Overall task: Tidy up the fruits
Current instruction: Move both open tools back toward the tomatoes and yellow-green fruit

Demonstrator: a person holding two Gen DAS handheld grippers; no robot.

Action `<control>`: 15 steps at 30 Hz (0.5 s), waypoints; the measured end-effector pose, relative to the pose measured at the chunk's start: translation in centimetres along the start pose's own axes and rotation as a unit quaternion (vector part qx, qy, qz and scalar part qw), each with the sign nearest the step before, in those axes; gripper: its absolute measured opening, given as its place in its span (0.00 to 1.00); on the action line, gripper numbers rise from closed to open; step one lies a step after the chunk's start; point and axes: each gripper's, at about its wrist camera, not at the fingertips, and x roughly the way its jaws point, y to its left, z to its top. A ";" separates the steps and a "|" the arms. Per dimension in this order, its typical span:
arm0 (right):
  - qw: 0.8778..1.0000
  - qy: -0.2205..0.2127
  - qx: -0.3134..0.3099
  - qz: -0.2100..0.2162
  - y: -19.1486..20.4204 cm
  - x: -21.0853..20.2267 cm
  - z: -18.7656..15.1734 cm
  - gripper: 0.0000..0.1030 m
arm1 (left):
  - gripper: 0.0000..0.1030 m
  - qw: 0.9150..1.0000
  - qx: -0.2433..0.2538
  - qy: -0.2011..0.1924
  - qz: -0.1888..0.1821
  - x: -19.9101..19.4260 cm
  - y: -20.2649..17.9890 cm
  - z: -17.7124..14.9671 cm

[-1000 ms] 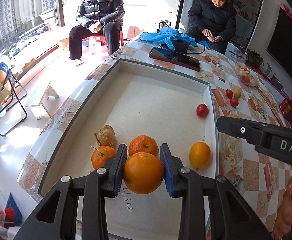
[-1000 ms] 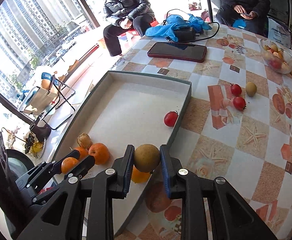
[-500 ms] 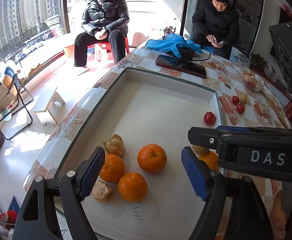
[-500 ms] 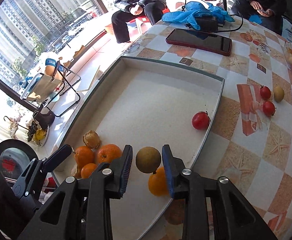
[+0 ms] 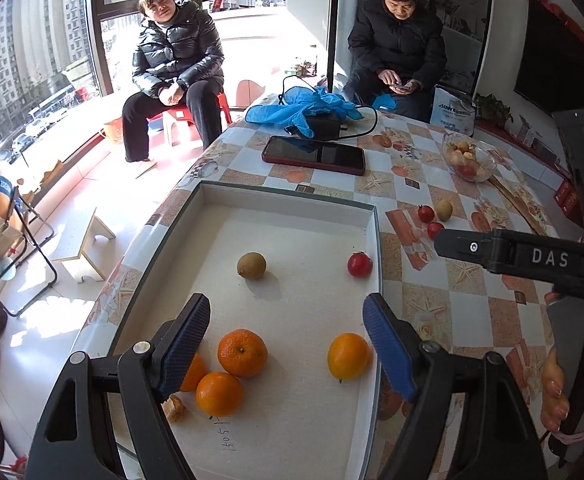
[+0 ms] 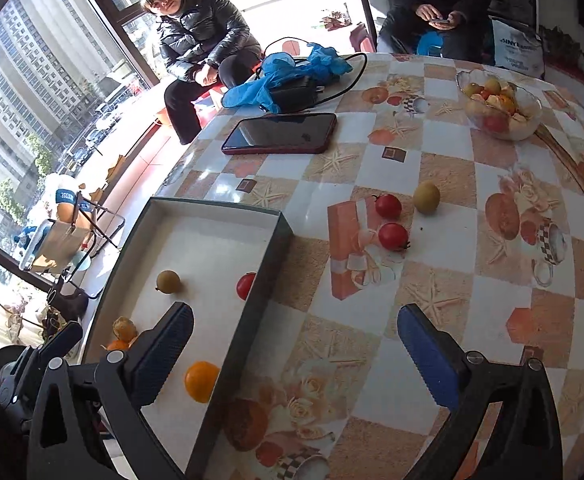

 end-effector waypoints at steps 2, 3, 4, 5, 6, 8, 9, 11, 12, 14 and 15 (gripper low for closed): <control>1.000 0.003 0.015 -0.015 -2.1 0.0 0.1 1.00 | 0.79 1.000 0.008 0.004 -0.011 0.0 -1.1 0.7; 0.999 0.005 0.023 -0.023 -3.2 0.0 0.1 1.00 | 0.79 1.000 0.011 0.006 -0.018 0.1 -1.6 1.1; 0.999 0.007 0.030 -0.032 -4.3 0.0 0.0 1.00 | 0.79 1.000 0.014 0.008 -0.024 0.0 -2.1 1.5; 0.998 0.007 0.037 -0.042 -5.4 -0.1 0.0 1.00 | 0.79 0.999 0.018 0.009 -0.029 0.1 -2.7 2.0; 0.998 0.007 0.043 -0.050 -6.3 -0.2 -0.1 1.00 | 0.79 0.999 0.023 0.010 -0.034 0.1 -3.4 2.5; 0.996 0.011 0.051 -0.069 -8.2 -0.2 -0.1 1.00 | 0.79 0.998 0.038 0.013 -0.043 0.4 -5.0 3.6; 0.995 0.010 0.048 -0.086 -9.0 -0.3 0.0 1.00 | 0.79 0.998 0.046 0.013 -0.048 0.6 -6.0 4.2; 0.992 0.003 0.036 -0.123 -10.3 -0.6 0.4 1.00 | 0.79 0.996 0.063 0.019 -0.059 1.6 -8.0 5.0; 0.991 0.003 0.032 -0.133 -11.0 -0.7 0.6 1.00 | 0.79 0.995 0.070 0.024 -0.063 2.3 -9.1 5.2; 0.989 0.002 0.032 -0.143 -12.2 -0.6 0.7 1.00 | 0.79 0.994 0.086 0.028 -0.056 4.2 -11.2 5.5; 0.988 0.001 0.032 -0.148 -12.7 -0.5 0.6 1.00 | 0.79 0.994 0.093 0.031 -0.050 5.2 -12.1 5.6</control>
